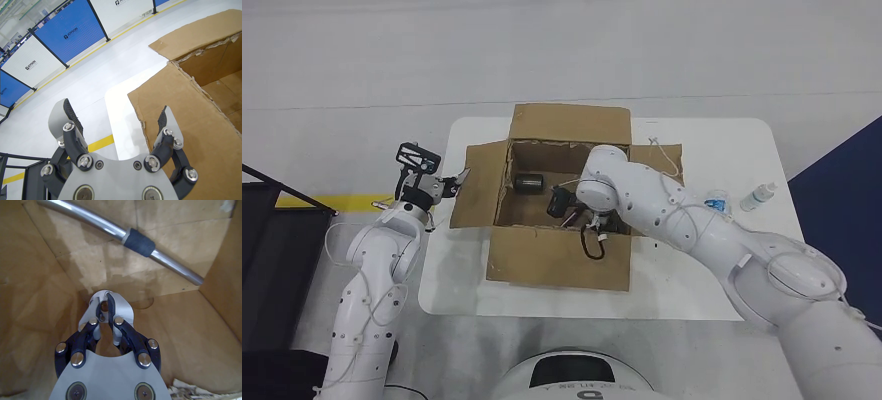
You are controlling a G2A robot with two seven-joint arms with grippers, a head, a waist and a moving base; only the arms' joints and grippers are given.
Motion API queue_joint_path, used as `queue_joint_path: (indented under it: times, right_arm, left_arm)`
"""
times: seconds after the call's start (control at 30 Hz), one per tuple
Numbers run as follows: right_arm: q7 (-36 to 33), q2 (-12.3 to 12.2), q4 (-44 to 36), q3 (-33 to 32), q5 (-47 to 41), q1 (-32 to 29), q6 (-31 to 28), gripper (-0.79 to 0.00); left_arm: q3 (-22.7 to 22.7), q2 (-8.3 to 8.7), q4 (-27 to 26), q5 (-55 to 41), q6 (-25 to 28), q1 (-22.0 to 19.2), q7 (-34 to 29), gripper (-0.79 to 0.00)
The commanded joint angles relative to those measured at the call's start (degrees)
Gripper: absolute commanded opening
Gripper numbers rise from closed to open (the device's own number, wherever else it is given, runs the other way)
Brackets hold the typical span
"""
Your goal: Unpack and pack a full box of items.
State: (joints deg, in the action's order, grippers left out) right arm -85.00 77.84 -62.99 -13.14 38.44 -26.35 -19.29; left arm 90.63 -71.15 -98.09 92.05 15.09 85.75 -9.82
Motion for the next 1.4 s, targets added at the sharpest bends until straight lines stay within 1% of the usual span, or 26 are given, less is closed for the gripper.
queue_joint_path:
  times: [0.0,0.07,0.57,0.6,0.63,0.67,0.7,0.73,0.77,0.87,0.9,0.93,1.17,1.37]
  right_arm:
    - [0.0,0.4,1.2,1.8,-1.8,0.9,0.0,0.000]
    - [-0.2,0.9,2.5,3.4,-3.2,2.0,0.2,0.000]
    - [-0.7,5.7,11.0,3.4,-0.2,0.9,0.7,0.000]
    - [-0.7,6.0,11.6,3.4,-0.1,0.9,0.7,-0.046]
    - [-0.7,6.3,12.1,3.4,0.1,0.9,0.7,-0.123]
    - [-0.7,6.6,12.7,3.4,0.4,0.8,0.7,-0.172]
    - [-0.7,6.9,13.2,3.4,0.6,0.8,0.7,-0.240]
    - [-0.8,7.2,13.6,3.4,0.8,0.8,0.8,-0.409]
    - [-0.8,7.5,14.1,3.4,1.1,0.8,0.8,-0.453]
    - [-0.9,8.3,15.3,3.4,1.7,0.8,0.8,-0.634]
    - [-0.8,8.5,15.6,3.4,1.8,0.8,0.8,-0.770]
    - [-0.7,8.7,15.8,3.4,2.1,0.9,0.7,-0.785]
    - [-0.2,9.4,17.0,3.4,2.8,1.2,0.2,-0.785]
    - [1.1,9.0,15.9,3.4,2.9,2.2,-1.1,-0.785]
  left_arm:
    - [0.0,0.00,0.0,0.0,0.0,0.0,0.0,0.000]
    - [0.0,0.00,0.0,0.0,0.0,0.0,0.0,0.000]
    - [0.0,0.00,0.0,0.0,0.0,0.0,0.0,0.000]
    - [0.0,0.00,0.0,0.0,0.0,0.0,0.0,0.000]
    - [0.0,0.00,0.0,0.0,0.0,0.0,0.0,0.000]
    - [0.0,0.00,0.0,0.0,0.0,0.0,0.0,0.000]
    - [0.0,0.00,0.0,0.0,0.0,0.0,0.0,0.000]
    - [0.0,0.00,0.0,0.0,0.0,0.0,0.0,0.000]
    - [0.0,0.00,0.0,0.0,0.0,0.0,0.0,0.000]
    - [0.0,0.00,0.0,0.0,0.0,0.0,0.0,0.000]
    - [0.0,0.00,0.0,0.0,0.0,0.0,0.0,0.000]
    - [0.0,0.00,0.0,0.0,0.0,0.0,0.0,0.000]
    - [0.0,0.00,0.0,0.0,0.0,0.0,0.0,0.000]
    - [0.0,0.00,0.0,0.0,0.0,0.0,0.0,0.000]
